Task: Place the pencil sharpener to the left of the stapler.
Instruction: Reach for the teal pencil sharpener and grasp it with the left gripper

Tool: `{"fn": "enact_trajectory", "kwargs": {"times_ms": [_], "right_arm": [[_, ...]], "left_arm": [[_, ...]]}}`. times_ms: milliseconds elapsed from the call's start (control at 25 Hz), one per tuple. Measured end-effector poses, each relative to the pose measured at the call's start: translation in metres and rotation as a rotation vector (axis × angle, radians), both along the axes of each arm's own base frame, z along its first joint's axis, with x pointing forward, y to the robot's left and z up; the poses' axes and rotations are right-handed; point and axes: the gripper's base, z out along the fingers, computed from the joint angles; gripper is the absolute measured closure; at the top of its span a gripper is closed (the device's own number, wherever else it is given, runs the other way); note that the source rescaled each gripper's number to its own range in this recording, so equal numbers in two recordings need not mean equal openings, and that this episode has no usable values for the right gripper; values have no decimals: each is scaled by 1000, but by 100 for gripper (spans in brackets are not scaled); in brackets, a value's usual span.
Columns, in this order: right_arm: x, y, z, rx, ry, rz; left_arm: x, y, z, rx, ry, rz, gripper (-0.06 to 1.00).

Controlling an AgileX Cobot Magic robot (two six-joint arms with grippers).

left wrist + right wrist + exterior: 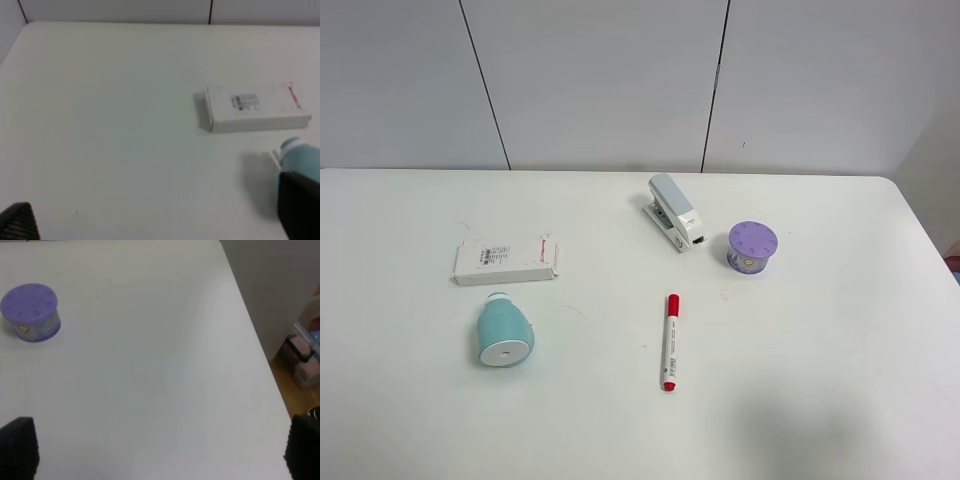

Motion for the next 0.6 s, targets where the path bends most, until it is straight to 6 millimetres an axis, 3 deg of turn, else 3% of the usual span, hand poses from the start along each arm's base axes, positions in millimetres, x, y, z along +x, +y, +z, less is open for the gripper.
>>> {"fn": "enact_trajectory", "kwargs": {"times_ms": [160,320,480,600], "right_arm": [[0,0,0,0,0,0],[0,0,0,0,0,0],[0,0,0,0,0,0],[0,0,0,0,0,0]], "left_arm": [[21,-4,25,-32,-78,-33,3],[62,-9,38,-104,-2,-63,3],[113,-14,32,-196,191,-73,3],[146,-18,17,-259,331,-67,3]]}}
